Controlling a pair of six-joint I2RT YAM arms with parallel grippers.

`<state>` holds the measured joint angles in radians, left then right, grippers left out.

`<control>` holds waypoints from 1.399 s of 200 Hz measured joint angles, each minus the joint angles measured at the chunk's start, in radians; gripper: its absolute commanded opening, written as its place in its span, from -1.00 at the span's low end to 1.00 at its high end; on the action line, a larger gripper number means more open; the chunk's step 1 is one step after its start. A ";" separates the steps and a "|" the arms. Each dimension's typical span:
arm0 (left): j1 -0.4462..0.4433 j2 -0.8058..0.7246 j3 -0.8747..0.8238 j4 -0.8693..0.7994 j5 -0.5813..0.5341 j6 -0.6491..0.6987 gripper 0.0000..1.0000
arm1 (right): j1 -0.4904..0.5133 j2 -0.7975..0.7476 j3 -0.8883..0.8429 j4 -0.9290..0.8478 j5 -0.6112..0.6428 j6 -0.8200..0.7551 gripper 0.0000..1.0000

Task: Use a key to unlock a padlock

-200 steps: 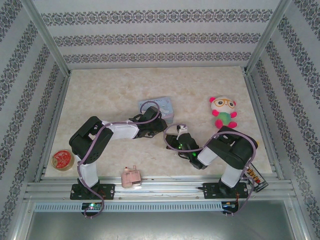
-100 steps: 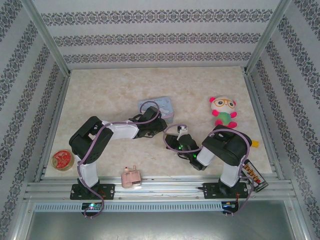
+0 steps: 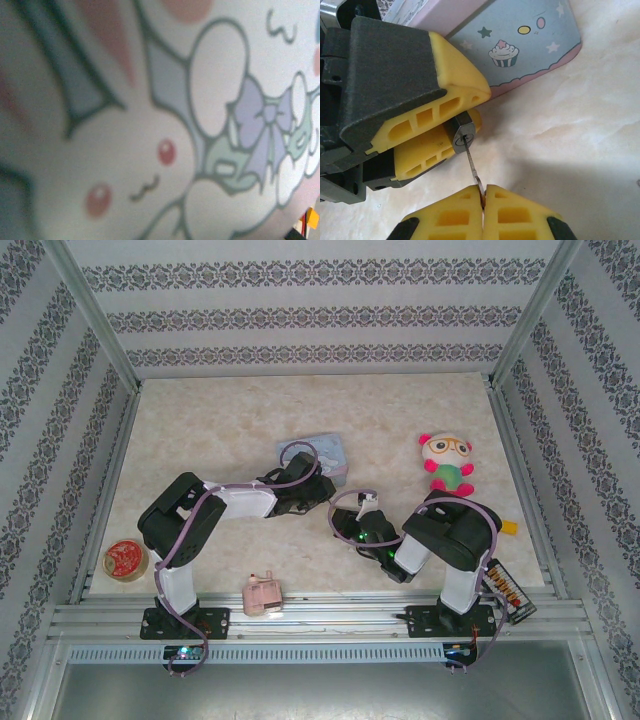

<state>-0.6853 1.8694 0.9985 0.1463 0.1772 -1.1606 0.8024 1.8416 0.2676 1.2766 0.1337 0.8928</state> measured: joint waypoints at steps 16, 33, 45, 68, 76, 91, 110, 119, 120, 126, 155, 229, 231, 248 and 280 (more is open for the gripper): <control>0.000 0.000 0.000 0.002 0.003 0.000 -0.65 | 0.000 0.003 0.000 0.004 0.000 0.000 -1.00; 0.000 0.000 -0.002 0.005 0.003 0.000 -0.65 | 0.000 0.012 0.000 0.011 0.000 0.000 -1.00; 0.000 0.000 -0.002 0.005 0.003 0.000 -0.65 | 0.000 0.018 0.002 0.016 -0.001 0.000 -1.00; 0.001 0.000 -0.005 0.009 0.003 0.000 -0.65 | 0.000 0.023 0.005 0.018 -0.004 0.000 -1.00; 0.001 0.000 -0.007 0.014 0.006 0.000 -0.66 | 0.000 0.023 0.004 0.018 -0.005 0.000 -1.00; 0.004 0.000 -0.009 0.019 0.013 -0.001 -0.67 | -0.002 0.023 0.004 0.019 -0.011 -0.001 -1.00; 0.007 -0.001 -0.009 0.021 0.027 -0.001 -0.67 | -0.002 0.023 0.004 0.019 -0.015 -0.001 -1.00; 0.007 -0.002 -0.009 0.021 0.031 -0.001 -0.67 | -0.002 0.023 0.003 0.021 -0.018 -0.002 -1.00; 0.008 -0.002 -0.009 0.020 0.031 -0.001 -0.67 | -0.002 0.023 0.002 0.021 -0.018 -0.002 -1.00; 0.008 -0.002 -0.009 0.020 0.034 -0.002 -0.67 | -0.002 0.022 0.001 0.023 -0.018 -0.002 -1.00; 0.011 -0.007 -0.009 0.020 0.063 -0.008 -0.68 | -0.009 0.018 -0.015 0.031 -0.020 -0.001 -1.00; 0.011 -0.021 -0.022 0.023 0.087 -0.014 -0.68 | -0.020 -0.008 -0.039 0.032 -0.022 -0.005 -1.00; 0.011 -0.022 -0.022 0.023 0.087 -0.015 -0.68 | -0.021 -0.009 -0.040 0.033 -0.022 -0.005 -1.00; 0.011 -0.023 -0.022 0.023 0.089 -0.023 -0.68 | -0.021 -0.012 -0.043 0.038 -0.022 -0.009 -1.00; 0.011 -0.023 -0.022 0.026 0.089 -0.026 -0.68 | -0.021 -0.013 -0.043 0.045 -0.028 -0.013 -1.00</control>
<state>-0.6739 1.8462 0.9764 0.1722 0.2657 -1.1870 0.7815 1.8286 0.2241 1.3216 0.1059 0.8799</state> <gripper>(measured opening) 0.316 0.062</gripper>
